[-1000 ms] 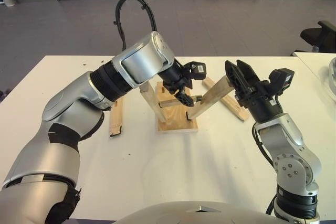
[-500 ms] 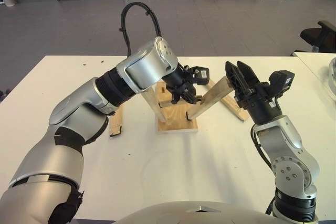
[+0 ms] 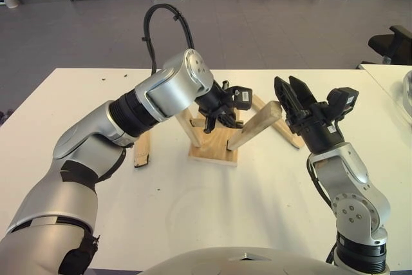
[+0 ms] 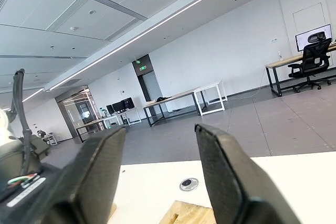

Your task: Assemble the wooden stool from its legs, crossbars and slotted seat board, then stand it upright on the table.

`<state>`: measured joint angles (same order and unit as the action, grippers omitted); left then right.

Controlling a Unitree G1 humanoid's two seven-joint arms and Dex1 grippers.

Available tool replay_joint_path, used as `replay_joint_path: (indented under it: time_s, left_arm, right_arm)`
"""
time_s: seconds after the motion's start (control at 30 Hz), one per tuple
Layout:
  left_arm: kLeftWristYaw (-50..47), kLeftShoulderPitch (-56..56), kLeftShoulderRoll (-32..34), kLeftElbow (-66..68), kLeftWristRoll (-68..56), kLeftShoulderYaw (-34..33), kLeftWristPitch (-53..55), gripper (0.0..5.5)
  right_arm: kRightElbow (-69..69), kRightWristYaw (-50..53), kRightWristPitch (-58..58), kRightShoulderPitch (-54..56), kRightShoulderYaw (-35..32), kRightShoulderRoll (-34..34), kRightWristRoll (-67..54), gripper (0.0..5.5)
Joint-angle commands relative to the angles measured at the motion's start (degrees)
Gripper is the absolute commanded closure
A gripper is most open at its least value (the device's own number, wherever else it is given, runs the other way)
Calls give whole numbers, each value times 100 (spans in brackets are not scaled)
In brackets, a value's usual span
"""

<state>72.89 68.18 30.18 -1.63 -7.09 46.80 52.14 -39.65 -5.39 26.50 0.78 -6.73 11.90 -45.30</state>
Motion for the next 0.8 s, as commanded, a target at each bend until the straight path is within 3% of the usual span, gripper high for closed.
replay_joint_path:
  time_s: [0.03, 0.23, 0.37, 0.47, 0.63, 0.8]
  left_arm:
    - [126, -175, 74, -92, 38, 10, 38, 510]
    - [106, -191, 28, -63, 103, -31, 44, 510]
    - [133, -178, -10, -71, 98, -26, 50, 510]
    - [159, -173, -1, -56, 112, -10, 26, 510]
    - [176, -181, 2, 55, 169, -5, -49, 510]
    - [175, -175, -35, 113, 185, 1, -82, 510]
  right_arm:
    - [-374, -41, -81, 18, -227, 11, -466, 303]
    - [-533, -291, 144, -142, -565, 658, -1041, 303]
    - [-135, -263, 353, -326, -249, 868, -456, 303]
    - [-248, -354, 307, -450, -90, 784, -438, 303]
    - [-338, -259, 42, -237, -444, 635, -802, 303]
    - [-540, -371, 113, -235, -185, 705, -903, 303]
